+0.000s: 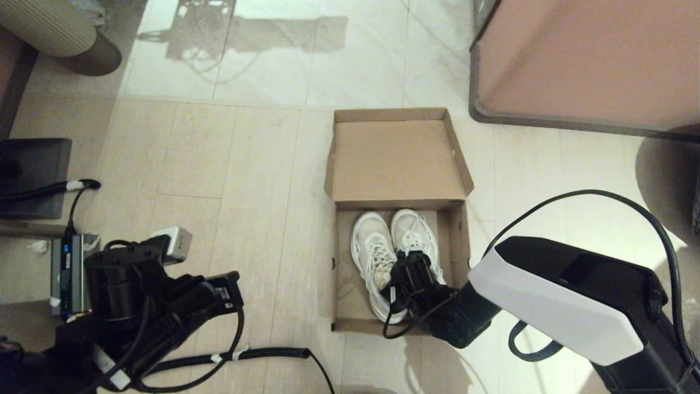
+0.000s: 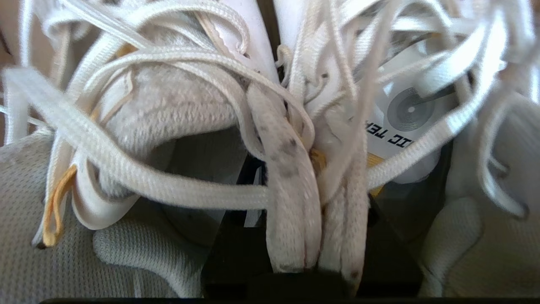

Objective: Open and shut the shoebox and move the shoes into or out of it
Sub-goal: Put the shoes into the shoe box

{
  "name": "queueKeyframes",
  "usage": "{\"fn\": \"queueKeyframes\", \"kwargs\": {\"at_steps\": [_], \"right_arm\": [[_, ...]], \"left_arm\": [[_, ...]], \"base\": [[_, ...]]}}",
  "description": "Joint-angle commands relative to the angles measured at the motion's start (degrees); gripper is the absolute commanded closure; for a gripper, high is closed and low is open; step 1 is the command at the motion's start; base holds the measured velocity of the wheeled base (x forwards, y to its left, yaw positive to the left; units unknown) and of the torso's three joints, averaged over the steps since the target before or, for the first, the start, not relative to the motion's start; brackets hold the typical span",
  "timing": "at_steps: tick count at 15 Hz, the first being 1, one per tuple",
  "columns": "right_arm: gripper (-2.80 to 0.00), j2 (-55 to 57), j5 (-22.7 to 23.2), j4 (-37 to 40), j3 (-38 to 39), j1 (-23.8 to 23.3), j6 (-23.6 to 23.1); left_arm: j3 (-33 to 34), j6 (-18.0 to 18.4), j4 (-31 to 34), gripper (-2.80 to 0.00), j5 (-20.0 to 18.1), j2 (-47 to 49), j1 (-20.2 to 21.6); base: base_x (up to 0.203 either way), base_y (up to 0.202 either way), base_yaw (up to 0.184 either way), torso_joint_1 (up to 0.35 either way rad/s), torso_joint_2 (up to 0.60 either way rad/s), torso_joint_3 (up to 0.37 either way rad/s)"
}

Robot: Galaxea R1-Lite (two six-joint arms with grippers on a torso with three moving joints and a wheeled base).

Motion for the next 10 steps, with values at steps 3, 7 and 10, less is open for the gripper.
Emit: {"fn": "queueKeyframes", "kwargs": {"at_steps": [3,7,10], "right_arm": [[-2.8,2.01,-0.12,0.24,-2.34,-0.13,-0.44],[-2.8,-0.06,0.21,2.17,-2.0,-0.13,-0.95],[-2.8,-2.08,1.3,5.3,-1.51,-0.01,-0.81]], "left_arm": [[-0.56,-0.06,-0.31,0.0,0.16,0.05,0.01],[-0.19,-0.14,-0.31,0.0,0.28,-0.43,0.09],[-0.17,-0.06,-0.31,0.0,0.36,-1.57,0.09]], "base": [[0.0,0.0,0.0,0.0,0.0,0.0],[0.0,0.0,0.0,0.0,0.0,0.0],[0.0,0.0,0.0,0.0,0.0,0.0]]}}
